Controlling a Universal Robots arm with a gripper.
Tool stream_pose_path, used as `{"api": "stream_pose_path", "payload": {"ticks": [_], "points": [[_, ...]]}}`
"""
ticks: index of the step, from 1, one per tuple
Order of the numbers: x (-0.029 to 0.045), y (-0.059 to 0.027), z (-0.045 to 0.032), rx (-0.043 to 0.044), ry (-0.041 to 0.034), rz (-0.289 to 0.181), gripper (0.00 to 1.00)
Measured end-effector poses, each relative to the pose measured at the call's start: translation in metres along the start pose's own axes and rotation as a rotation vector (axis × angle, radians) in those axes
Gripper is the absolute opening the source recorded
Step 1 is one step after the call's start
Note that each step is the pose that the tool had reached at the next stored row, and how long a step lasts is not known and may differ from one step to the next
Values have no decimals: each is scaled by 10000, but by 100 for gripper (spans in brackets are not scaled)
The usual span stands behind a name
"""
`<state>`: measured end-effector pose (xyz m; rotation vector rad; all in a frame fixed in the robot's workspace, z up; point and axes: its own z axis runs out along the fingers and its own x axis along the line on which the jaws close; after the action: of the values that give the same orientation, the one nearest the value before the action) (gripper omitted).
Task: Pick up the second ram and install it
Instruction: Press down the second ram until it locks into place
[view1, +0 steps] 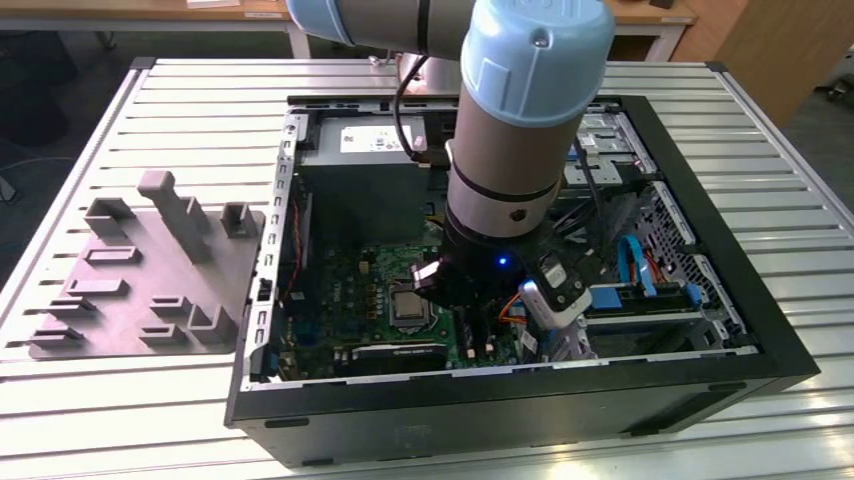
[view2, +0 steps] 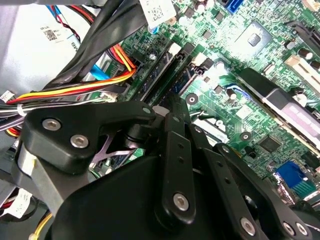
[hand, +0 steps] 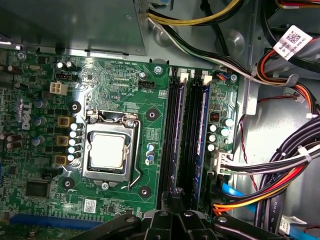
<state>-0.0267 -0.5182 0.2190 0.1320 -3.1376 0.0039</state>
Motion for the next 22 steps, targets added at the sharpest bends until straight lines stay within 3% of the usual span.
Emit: {"api": "stream_pose_path", "payload": {"ticks": [13,22], "points": [[-1,1,-1,-19,-7,0,10],[1,-2,-328,27,4,0,10]]}}
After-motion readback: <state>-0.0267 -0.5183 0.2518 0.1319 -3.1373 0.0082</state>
